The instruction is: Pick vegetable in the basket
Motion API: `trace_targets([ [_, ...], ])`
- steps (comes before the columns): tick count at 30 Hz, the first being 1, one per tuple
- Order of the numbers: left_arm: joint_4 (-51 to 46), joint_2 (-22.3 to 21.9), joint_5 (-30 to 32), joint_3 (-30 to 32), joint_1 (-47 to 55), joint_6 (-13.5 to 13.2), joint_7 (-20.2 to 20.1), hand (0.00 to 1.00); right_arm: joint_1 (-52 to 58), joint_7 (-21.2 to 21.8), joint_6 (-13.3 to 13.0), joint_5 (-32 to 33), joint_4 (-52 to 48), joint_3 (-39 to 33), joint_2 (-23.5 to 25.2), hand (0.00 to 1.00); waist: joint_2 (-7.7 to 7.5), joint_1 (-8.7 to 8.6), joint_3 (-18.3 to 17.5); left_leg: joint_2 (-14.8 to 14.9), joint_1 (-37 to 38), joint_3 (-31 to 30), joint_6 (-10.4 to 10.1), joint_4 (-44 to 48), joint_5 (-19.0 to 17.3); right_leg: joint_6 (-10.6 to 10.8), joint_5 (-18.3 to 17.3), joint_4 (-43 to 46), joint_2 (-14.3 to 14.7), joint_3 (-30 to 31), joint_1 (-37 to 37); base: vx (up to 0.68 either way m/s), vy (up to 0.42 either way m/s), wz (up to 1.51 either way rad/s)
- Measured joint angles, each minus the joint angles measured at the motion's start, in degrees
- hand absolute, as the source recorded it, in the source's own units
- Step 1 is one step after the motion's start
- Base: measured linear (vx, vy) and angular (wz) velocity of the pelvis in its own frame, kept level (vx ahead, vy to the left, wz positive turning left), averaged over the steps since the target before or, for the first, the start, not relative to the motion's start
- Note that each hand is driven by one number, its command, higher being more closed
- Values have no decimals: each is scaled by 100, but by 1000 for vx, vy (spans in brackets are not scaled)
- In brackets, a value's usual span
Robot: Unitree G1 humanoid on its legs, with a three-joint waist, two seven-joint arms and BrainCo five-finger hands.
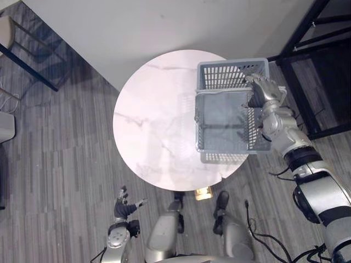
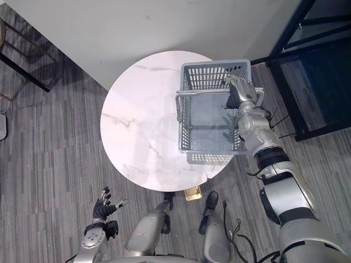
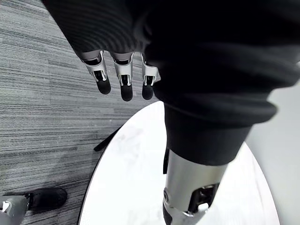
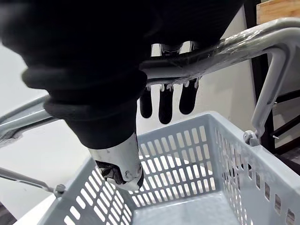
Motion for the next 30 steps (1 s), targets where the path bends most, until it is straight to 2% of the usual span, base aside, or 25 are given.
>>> trace_targets([
  [8,8,-41,10,-1,-29,65,-2,0,1013,10,50,420,-1124,-735,-5,100,-32,-19,14,13,175,112,0,-119,0,-4,-29,34,28,192,43,17,2,-6],
  [13,-67,-48,74,19,-18,233,-43,0,2338,19,66,1187,-2238,-1727,361,100,-108,-231,13,12,569,166,-35,-140,-31,14,-23,-67,49,341,428,36,11,-7],
  [15,-137,-43,140,76,50,300,-69,0,2961,22,64,1658,-2758,-2159,670,100,-265,-409,-21,23,717,185,-59,-141,-50,38,-10,-152,68,369,606,6,14,-8],
  [17,-192,-42,216,131,59,397,-182,0,3647,72,59,2180,-3241,-2551,855,100,-454,-432,-124,44,843,324,-79,-141,-88,70,12,-184,97,530,666,-10,14,-27],
  [18,-213,-43,238,168,60,430,-191,0,3826,119,56,2325,-3350,-2673,910,100,-499,-445,-148,46,882,345,-79,-141,-95,77,16,-190,100,561,695,-20,15,-28],
  [21,-388,-29,277,432,168,494,-292,0,4523,253,44,2980,-3674,-3059,1172,100,-704,-583,-386,46,974,473,-75,-142,-124,119,42,-245,110,710,736,-18,18,-21],
  [23,-501,-16,302,553,241,520,-293,0,5008,310,39,3497,-3934,-3272,1323,100,-803,-709,-472,37,1099,624,-52,-142,-156,178,78,-295,119,881,794,-33,37,-46],
  [24,-627,-16,303,604,329,535,-294,0,5256,390,37,3707,-4139,-3408,1497,100,-849,-722,-519,49,1179,810,-53,-146,-212,252,113,-381,152,1084,802,-43,45,-68],
  [28,-879,-23,403,688,546,573,-292,0,5891,672,-11,4265,-4691,-3394,2006,100,-947,-775,-615,60,1415,1530,-61,-143,-336,279,437,-596,215,1807,772,-34,44,-93],
  [30,-974,-21,434,694,548,594,-293,0,5989,749,-38,4361,-4694,-3306,2153,100,-1000,-782,-624,47,1460,1730,-33,-115,-377,339,479,-554,216,1901,709,-59,28,-63],
])
